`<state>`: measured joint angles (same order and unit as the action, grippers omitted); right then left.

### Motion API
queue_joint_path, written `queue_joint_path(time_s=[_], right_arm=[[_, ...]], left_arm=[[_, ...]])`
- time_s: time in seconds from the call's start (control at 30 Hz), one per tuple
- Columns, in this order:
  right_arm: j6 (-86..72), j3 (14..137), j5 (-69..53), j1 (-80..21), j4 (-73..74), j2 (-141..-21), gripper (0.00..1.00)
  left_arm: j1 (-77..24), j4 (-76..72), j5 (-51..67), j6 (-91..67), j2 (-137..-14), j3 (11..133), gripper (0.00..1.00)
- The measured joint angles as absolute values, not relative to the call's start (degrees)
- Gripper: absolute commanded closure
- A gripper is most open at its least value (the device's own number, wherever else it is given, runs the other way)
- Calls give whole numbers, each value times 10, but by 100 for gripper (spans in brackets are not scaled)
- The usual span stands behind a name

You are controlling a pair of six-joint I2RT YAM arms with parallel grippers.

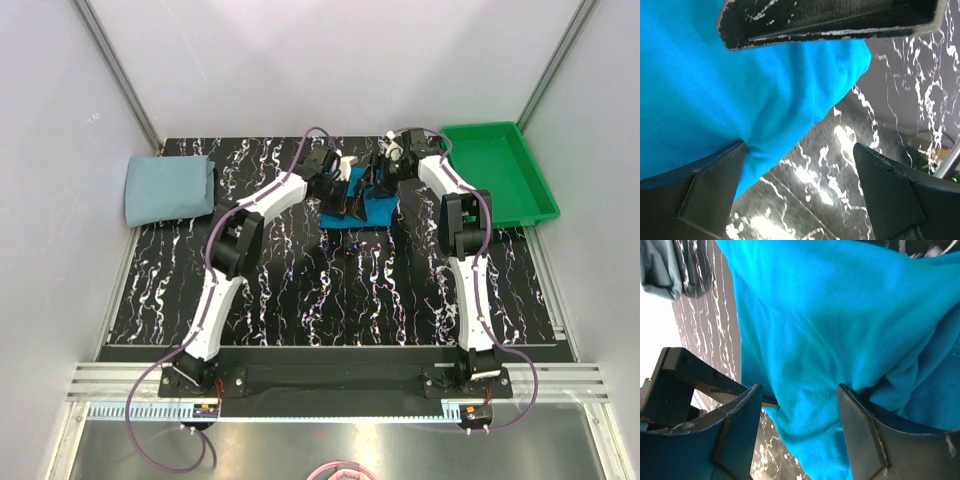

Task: Fold and stack the t-shirts
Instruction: Fold the tshirt

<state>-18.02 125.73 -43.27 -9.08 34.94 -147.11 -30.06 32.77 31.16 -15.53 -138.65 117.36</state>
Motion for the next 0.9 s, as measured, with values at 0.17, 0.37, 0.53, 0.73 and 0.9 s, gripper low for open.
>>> queue_joint_path(time_s=[0.17,0.37,0.53,0.73,0.9], right_arm=[[-176,1208,-434,-98,360,-1440,31],[-172,1121,-432,-100,375,-1386,31],[-166,1087,-429,-100,394,-1359,30],[-150,1107,-411,-100,404,-1343,29],[-136,1122,-397,-100,404,-1312,29]], left_arm=[[-301,333,314,-163,-1344,1111,3],[-304,351,312,-166,-1294,1040,3],[-316,366,310,-168,-1241,977,3],[-324,397,284,-161,-1205,997,1],[-293,411,248,-124,-1206,1079,1]])
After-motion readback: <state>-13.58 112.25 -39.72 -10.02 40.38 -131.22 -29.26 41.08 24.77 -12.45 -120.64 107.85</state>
